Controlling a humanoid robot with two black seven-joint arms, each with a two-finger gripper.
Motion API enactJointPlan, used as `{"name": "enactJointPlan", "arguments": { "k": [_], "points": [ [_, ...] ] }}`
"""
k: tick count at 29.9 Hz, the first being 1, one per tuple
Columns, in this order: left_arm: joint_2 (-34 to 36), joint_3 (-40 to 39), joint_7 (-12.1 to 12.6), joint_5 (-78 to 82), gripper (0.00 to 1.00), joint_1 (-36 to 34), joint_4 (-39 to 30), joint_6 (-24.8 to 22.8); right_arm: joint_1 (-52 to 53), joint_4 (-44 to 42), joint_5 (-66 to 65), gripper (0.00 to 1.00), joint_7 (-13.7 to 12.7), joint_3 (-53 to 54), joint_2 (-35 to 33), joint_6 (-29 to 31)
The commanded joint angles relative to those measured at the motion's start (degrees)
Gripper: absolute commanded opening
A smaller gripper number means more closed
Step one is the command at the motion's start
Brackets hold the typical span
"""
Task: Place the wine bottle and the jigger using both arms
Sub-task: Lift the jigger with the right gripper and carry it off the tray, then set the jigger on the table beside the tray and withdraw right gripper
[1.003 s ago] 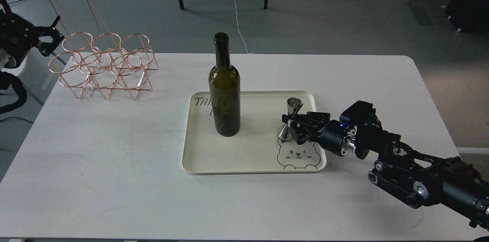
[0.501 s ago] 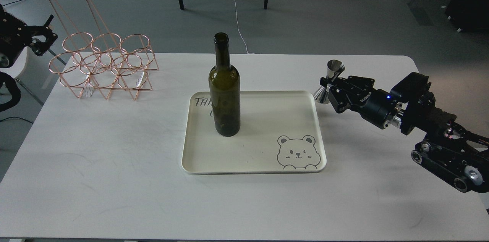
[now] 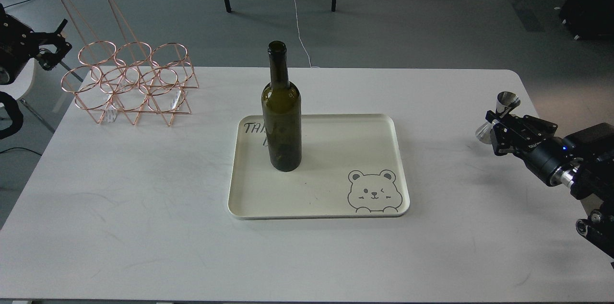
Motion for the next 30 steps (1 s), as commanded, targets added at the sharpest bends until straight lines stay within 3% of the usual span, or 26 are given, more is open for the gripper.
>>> {"name": "enactJointPlan", "arguments": {
  "k": [1,4,12,19,23,30],
  "points": [
    [-0.18,0.13,0.09,0.06,0.99,-0.09,-0.09,0.0,-3.32,0.23,0.4,0.05,0.39,-0.37,0.07,0.01],
    [-0.27,0.22,0.09,0.06,0.99,-0.09,-0.09,0.0,-4.29,0.49,0.32,0.07,0.57,-0.37,0.07,0.01],
    [-0.27,0.31,0.01,0.06,0.99,-0.18,-0.09,0.0,-4.29,1.28,0.4,0.34,1.1,-0.37,-0.01,0.01],
    [-0.09,0.31,0.01,0.06,0.99,-0.18,-0.09,0.0,-4.47,4.8,0.4,0.79,1.1,-0.2,-2.03,0.01],
    [0.26,0.31,-0.08,0.06,0.99,-0.44,-0.09,0.0,-5.43,8.3,0.58,0.93,1.1,0.06,-5.1,0.01],
    [0.88,0.31,-0.17,0.06,0.99,-0.97,-0.09,0.0,-6.67,21.92,9.79,0.95,1.18,-0.37,-18.1,0.01]
  ]
}}
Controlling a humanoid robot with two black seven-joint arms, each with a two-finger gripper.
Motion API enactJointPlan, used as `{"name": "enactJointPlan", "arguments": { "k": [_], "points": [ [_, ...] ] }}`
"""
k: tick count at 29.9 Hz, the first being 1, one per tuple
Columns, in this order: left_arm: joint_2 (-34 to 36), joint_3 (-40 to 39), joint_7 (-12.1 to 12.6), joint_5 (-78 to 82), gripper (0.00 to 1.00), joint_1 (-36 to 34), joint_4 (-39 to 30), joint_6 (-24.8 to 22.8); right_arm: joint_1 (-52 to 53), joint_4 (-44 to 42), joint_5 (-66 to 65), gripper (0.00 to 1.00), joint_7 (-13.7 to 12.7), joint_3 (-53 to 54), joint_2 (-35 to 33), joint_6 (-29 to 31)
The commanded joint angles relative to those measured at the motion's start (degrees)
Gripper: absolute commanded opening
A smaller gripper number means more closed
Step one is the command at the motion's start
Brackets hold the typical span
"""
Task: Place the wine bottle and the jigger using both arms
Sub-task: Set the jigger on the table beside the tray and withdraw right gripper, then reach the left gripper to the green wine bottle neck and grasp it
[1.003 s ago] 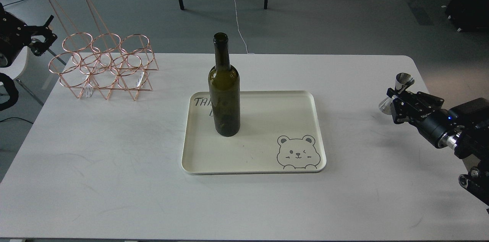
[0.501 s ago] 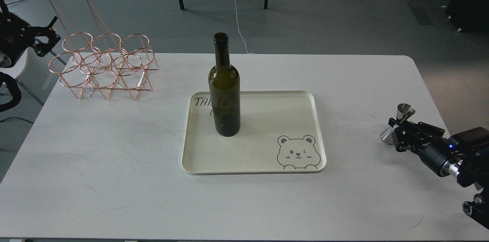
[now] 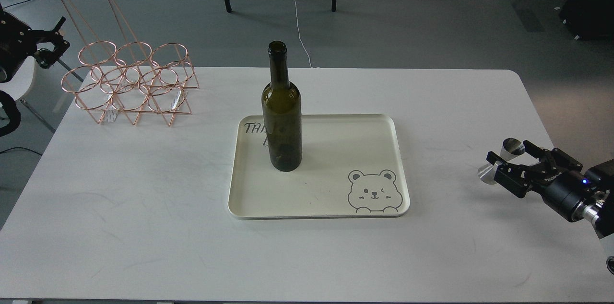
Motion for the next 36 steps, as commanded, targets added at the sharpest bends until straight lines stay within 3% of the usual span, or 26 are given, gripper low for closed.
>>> {"name": "enactJointPlan", "arguments": {
  "k": [1,6,10,16,22,26,30,36],
  "points": [
    [0.4,0.0,0.02,0.0,0.99,-0.36,0.0,0.0,-0.16,6.82,6.56,0.96,0.16,-0.3,-6.49,0.0],
    [1.46,0.0,0.28,0.0,0.99,-1.15,-0.61,0.0,2.64,10.7,16.66,0.97,0.25,0.49,-9.58,0.0],
    [3.74,0.08,0.19,0.7,0.99,-1.15,-4.91,0.0,12.3,9.83,25.36,0.97,0.16,0.14,-9.14,0.49],
    [7.43,0.0,-0.16,7.02,0.99,-1.15,-12.03,0.0,23.38,2.72,41.01,0.97,-0.1,0.49,-3.35,12.52],
    [15.77,0.08,-0.42,24.75,0.99,-0.63,-27.57,0.0,28.76,-8.97,58.48,0.97,-0.19,4.79,5.34,20.44],
    [18.94,0.17,-0.42,31.1,0.99,-0.54,-35.58,0.0,28.32,-14.51,68.08,0.97,-0.28,7.96,7.29,25.35],
    [21.49,-0.18,-0.42,39.08,0.99,-0.8,-44.63,0.0,28.32,-22.76,77.92,0.97,-0.63,10.86,10.8,33.61],
    [22.12,-2.64,-0.69,59.47,0.99,-0.98,-59.57,0.0,28.76,-38.14,90.14,0.97,-2.39,12.18,13.88,50.65]
  ]
}}
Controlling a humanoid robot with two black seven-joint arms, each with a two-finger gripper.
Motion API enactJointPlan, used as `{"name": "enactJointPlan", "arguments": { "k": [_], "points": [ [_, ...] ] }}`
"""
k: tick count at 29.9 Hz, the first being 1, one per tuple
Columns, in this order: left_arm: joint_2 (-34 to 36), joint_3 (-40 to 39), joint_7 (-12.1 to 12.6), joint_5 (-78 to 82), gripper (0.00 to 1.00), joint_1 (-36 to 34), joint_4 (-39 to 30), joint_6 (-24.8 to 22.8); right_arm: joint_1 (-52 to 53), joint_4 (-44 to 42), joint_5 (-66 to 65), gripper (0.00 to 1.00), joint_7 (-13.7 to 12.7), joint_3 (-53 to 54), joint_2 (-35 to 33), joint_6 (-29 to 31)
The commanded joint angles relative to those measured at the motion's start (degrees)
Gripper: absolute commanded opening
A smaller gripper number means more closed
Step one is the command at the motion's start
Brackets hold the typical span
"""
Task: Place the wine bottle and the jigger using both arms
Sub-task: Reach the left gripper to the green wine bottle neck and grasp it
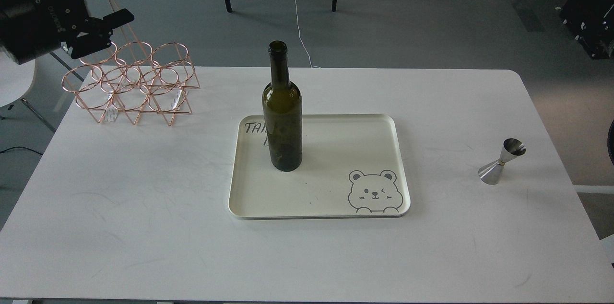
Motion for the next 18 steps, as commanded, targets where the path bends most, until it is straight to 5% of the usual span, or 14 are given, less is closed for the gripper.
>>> {"name": "enactJointPlan", "arguments": {
  "k": [1,18],
  "points": [
    [-0.56,-1.14,-0.18,12.15,0.99,-0.23,-7.89,0.03,0.17,-7.75,6.22,0.97,-0.64,0.27,1.54,9.64],
    [-22.44,0.62,-0.27,73.68,0.98,0.74,-11.08,5.61,0.79,-9.52,8.87,0.97,-0.64,2.73,2.34,13.14]
  ]
}}
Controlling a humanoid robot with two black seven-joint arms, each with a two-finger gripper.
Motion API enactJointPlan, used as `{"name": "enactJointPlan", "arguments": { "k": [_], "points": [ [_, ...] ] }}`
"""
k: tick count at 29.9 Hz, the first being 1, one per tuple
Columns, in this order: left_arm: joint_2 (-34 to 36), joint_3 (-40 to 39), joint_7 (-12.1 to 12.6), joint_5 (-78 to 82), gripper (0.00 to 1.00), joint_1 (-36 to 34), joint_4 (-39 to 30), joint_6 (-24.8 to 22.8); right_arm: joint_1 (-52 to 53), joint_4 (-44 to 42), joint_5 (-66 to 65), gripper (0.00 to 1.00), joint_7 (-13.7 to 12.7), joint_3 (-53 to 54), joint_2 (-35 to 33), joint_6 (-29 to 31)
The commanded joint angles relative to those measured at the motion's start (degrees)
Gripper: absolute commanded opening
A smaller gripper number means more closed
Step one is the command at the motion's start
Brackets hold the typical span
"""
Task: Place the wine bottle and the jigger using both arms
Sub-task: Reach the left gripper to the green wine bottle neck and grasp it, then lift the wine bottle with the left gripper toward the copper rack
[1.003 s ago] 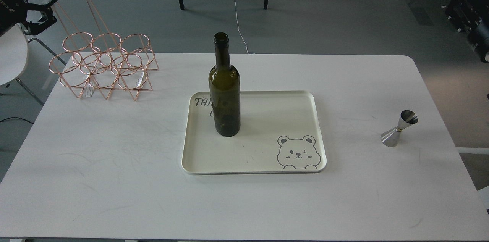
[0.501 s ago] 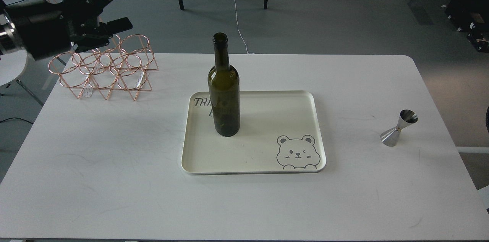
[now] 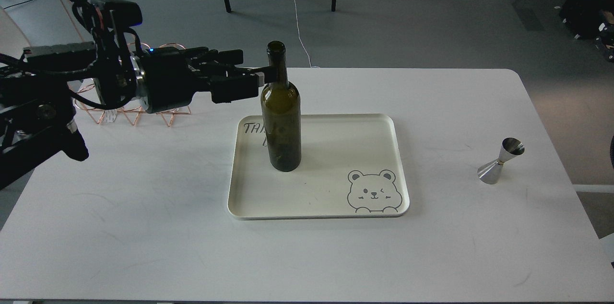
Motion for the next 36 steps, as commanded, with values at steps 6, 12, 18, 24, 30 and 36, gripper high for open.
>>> {"name": "enactJointPlan", "arguments": {
  "k": [6,12,18,24,30,36],
  "points": [
    [-6.07,3.49,0.21,13.93,0.98,0.62,3.85,4.9,0.52,0.02,0.01,0.97,0.05,0.38,0.23,0.0],
    [-8.53,3.84,0.21,14.2,0.88,0.62,6.76,6.49,0.52,0.02,0.01,0.97,0.05,0.38,0.23,0.0],
    [-8.62,3.84,0.21,14.29,0.59,0.62,6.76,6.67,0.78,-0.07,0.01,0.97,0.05,0.3,0.23,0.0],
    [-8.71,3.84,1.09,14.29,0.41,0.62,6.76,7.1,0.78,0.02,0.01,0.97,0.05,0.38,0.32,0.0],
    [-8.27,3.84,1.0,14.12,0.33,0.62,6.67,7.9,0.78,-0.07,-0.08,0.97,0.14,0.38,0.32,0.0],
    [-7.13,2.7,-0.14,13.33,0.21,0.53,5.62,10.35,0.78,-0.07,-0.08,0.97,0.14,0.3,0.23,0.0]
  ]
}}
